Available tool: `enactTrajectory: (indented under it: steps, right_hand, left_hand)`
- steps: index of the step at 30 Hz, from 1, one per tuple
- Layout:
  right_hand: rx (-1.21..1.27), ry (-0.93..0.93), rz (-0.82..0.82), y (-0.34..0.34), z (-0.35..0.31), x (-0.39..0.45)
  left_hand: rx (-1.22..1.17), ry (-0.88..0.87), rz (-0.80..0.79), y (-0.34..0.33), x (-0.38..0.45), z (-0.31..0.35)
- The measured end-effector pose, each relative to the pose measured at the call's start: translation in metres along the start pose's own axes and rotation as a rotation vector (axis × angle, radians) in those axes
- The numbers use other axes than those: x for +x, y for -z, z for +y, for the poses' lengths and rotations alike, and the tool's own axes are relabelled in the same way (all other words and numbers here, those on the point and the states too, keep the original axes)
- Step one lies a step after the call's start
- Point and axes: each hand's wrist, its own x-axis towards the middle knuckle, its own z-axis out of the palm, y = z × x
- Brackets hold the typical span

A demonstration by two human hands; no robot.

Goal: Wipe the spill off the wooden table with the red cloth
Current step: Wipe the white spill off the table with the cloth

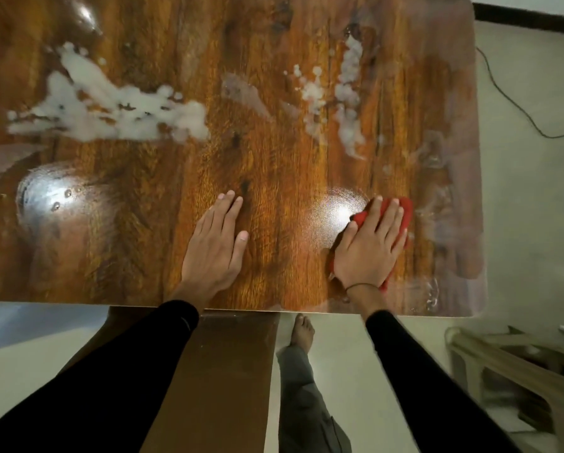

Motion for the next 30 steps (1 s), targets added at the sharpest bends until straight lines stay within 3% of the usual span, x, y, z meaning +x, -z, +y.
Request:
enactTrajectory:
  steps: [3,8,13,17,21,25,30]
  right_hand:
    - [0.005,-0.016,-0.025,-0.004,-0.031,-0.031]
    - [0.022,0.401,-0.137,-0.013,-0.099,-0.064]
    - [0.058,0.658,-0.205,-0.015,-0.064,-0.101]
    - [-0.020,0.631,-0.201,-0.007,0.007,-0.083]
    - [-0.015,0.403,-0.182,0.010,0.054,-0.027]
    - [-0.021,0.281,-0.132,0.011,0.020,0.018]
    - [-0.019,0.541,-0.165,0.005,-0.049,-0.015]
  left_hand:
    - [-0.011,0.008,0.002,-0.001,0.001,0.000]
    - [-0.045,-0.004,0.032,0.001,-0.001,0.001]
    - [-0.045,-0.011,0.048,0.003,0.000,0.005]
    - [-0.038,-0.010,0.044,0.004,0.000,0.005]
    - [-0.010,-0.025,0.046,0.004,0.000,0.004]
    - [0.024,-0.031,0.043,0.000,-0.002,0.003]
    - [0.082,-0.045,0.029,0.000,-0.001,0.004]
